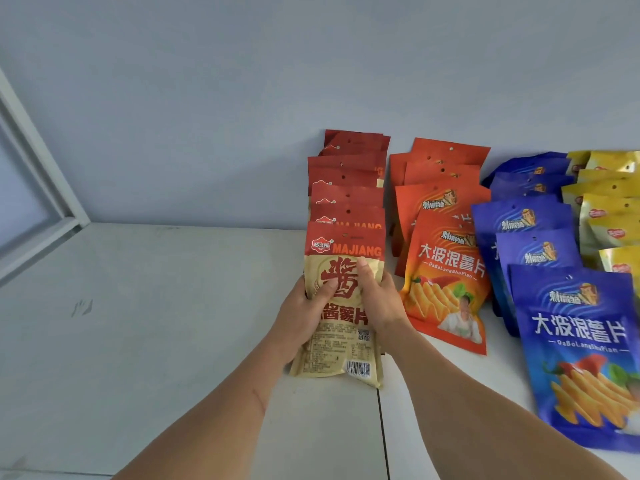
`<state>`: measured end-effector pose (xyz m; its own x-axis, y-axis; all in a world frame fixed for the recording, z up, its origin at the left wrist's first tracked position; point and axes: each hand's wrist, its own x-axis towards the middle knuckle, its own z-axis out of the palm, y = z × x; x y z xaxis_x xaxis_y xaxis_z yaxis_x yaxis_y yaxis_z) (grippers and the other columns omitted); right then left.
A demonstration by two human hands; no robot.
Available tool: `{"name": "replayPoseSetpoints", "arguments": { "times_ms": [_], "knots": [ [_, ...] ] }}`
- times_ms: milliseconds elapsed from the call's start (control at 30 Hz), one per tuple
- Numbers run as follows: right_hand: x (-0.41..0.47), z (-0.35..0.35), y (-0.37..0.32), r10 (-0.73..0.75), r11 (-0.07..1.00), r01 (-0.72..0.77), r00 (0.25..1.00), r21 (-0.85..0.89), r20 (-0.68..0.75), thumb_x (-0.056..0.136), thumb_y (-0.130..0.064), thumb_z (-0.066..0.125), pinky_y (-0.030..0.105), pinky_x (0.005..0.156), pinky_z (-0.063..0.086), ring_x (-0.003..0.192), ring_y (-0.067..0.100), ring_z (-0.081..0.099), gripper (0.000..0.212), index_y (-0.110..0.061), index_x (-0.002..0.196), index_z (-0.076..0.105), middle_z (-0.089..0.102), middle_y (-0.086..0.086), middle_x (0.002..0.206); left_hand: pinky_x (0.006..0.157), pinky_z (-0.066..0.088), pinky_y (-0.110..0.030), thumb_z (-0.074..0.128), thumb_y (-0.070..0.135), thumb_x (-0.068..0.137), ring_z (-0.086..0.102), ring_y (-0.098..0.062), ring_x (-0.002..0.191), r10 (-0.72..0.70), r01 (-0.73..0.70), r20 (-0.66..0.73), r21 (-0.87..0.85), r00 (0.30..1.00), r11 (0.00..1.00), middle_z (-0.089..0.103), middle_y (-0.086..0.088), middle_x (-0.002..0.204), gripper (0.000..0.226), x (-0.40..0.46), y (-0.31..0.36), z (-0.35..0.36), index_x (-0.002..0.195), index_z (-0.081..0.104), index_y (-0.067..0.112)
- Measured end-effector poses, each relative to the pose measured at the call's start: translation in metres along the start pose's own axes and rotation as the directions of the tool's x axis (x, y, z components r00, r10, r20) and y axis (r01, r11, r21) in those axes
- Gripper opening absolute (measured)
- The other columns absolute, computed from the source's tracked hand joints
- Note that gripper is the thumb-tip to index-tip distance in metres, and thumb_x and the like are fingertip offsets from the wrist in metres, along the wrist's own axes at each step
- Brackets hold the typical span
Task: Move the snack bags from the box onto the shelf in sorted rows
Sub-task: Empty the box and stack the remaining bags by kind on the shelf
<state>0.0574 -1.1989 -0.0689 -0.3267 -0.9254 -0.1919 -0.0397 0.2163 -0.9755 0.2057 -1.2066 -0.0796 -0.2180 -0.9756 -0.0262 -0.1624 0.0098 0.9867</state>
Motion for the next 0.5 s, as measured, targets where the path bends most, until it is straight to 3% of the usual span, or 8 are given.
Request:
{"name": "replayPoseSetpoints", "arguments": {
  "times_ms": [67, 200, 400, 500],
  "knots": [
    [0.005, -0.001, -0.005, 0.014, 1.0, -0.014, 1.0, 0.005, 0.001, 0.083, -0.074, 0.054, 0.041, 0.087, 0.058, 0.094, 0.017, 0.072, 0.069, -0.028, 0.133, 0.048, 0.072, -0.003, 0.11, 0.086, 0.059, -0.035, 0.057, 0.058, 0.093, 0.075, -0.008, 0.091, 0.005, -0.005, 0.009, -0.013, 1.0, 1.0, 0.076, 0.012, 0.105, 0.038, 0.003, 0.002, -0.003, 0.124, 0.056, 0.036],
    [0.022, -0.009, -0.023, 0.006, 1.0, -0.007, 1.0, -0.026, -0.023, 0.083, -0.078, 0.051, 0.043, 0.1, 0.048, 0.117, 0.024, 0.059, 0.093, -0.027, 0.155, 0.023, 0.055, 0.001, 0.137, 0.087, 0.06, -0.039, 0.062, 0.059, 0.089, 0.075, -0.012, 0.094, 0.002, -0.003, -0.011, -0.073, 1.0, 0.997, 0.076, 0.009, 0.11, 0.051, 0.013, 0.008, -0.012, 0.13, 0.053, 0.03],
    [0.042, -0.001, -0.031, 0.019, 1.0, -0.019, 1.0, -0.003, 0.018, 0.078, -0.084, 0.048, 0.047, 0.099, 0.051, 0.103, 0.019, 0.066, 0.081, -0.033, 0.141, 0.044, 0.068, -0.006, 0.117, 0.09, 0.059, -0.045, 0.06, 0.064, 0.09, 0.075, -0.016, 0.098, 0.0, -0.002, -0.026, -0.061, 1.0, 0.998, 0.075, 0.006, 0.113, 0.048, 0.031, 0.017, -0.008, 0.128, 0.053, 0.035],
    [0.05, -0.004, -0.036, 0.002, 1.0, -0.002, 1.0, -0.012, 0.015, 0.077, -0.086, 0.045, 0.048, 0.103, 0.048, 0.11, 0.021, 0.064, 0.087, -0.031, 0.144, 0.04, 0.065, -0.003, 0.125, 0.093, 0.057, -0.046, 0.056, 0.071, 0.087, 0.075, -0.014, 0.096, -0.042, 0.038, -0.075, -0.063, 0.996, 0.997, 0.076, 0.006, 0.11, 0.059, 0.046, 0.023, -0.017, 0.129, 0.052, 0.029]
  ]
}}
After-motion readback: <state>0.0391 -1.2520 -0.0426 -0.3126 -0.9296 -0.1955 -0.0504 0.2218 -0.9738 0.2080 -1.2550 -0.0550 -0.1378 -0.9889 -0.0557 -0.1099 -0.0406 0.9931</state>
